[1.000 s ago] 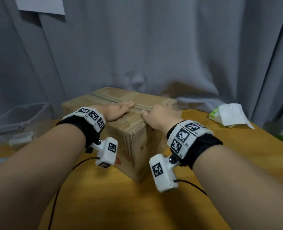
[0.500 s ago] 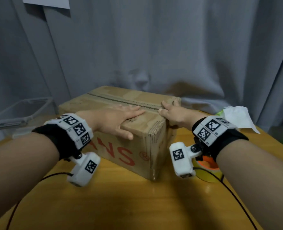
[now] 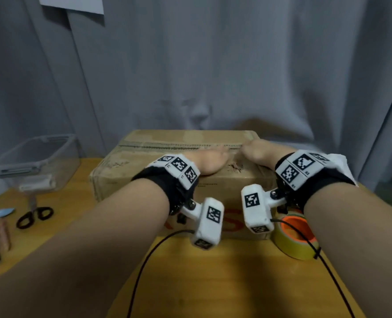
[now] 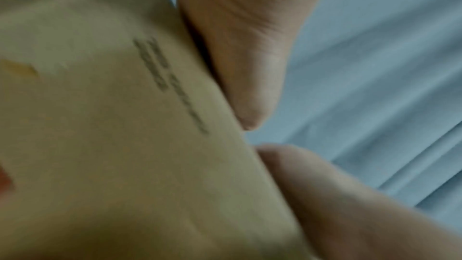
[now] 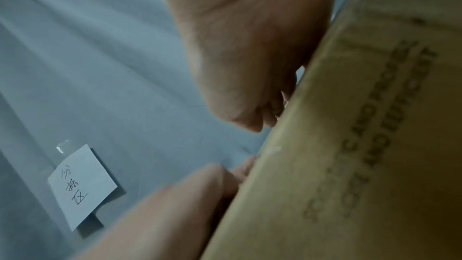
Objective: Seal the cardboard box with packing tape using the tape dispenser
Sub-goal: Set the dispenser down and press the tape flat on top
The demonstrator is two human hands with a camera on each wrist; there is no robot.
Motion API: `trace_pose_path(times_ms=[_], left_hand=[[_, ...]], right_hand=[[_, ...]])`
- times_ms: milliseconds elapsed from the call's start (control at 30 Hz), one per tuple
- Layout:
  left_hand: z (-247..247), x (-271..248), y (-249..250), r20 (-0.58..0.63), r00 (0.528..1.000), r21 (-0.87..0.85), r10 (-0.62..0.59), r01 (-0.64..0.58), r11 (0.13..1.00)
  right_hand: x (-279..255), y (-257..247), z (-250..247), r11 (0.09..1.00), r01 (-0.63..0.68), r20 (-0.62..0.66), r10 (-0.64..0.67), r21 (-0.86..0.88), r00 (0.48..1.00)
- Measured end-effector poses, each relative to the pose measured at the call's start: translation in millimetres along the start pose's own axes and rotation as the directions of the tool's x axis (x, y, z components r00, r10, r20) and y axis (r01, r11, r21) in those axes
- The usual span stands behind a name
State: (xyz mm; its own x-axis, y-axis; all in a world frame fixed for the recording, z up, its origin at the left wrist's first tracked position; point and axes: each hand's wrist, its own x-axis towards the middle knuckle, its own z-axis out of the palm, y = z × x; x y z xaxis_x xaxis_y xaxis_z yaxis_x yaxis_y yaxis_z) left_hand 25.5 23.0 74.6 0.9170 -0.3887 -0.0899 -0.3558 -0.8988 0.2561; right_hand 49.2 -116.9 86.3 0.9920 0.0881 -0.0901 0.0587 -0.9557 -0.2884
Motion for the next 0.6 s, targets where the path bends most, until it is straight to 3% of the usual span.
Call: trace_pose_path(times_ms=[100,200,400,467,533,600], left_hand=[[-1.6,-0.6,-20.0,0.045,0.996,0.094,-0.084,0.079,0.992],[-7.0,-8.0,-32.9,0.07,0.991,0.075,-0.11,0.105,0.992],[-22.7,-52.4,-86.2,0.015,0.957,0.061,-0.29,0.288,0.956],[-25.2,-58.1,-93.4,0.001,0.941,0.092,-0.337,0.336,0.937],[-26.1,-59.3,-92.3,-0.018,0.941,0.107,-0.338,0.338,0.935],[-27.6,-61.3,-94.0,-0.04,0.954,0.092,-0.297,0.299,0.95]], right_hand=[[-2.3,-10.8,6.1,0.988,-0.02,0.012,0.022,-0.156,1.0],[-1.1,-25.9,19.1,0.945,-0.132,0.036,0.149,-0.298,0.988],[3.9,-36.2,26.9,0.94,-0.207,0.016,0.219,-0.271,0.976],[3.3,-54.2,28.8,0.967,-0.15,0.037,0.161,-0.207,0.986],[1.2,-83.9,34.5,0.985,0.041,0.064,-0.031,-0.166,0.997],[-2.4,-117.3,42.1,0.968,0.207,0.121,-0.191,-0.144,0.974]])
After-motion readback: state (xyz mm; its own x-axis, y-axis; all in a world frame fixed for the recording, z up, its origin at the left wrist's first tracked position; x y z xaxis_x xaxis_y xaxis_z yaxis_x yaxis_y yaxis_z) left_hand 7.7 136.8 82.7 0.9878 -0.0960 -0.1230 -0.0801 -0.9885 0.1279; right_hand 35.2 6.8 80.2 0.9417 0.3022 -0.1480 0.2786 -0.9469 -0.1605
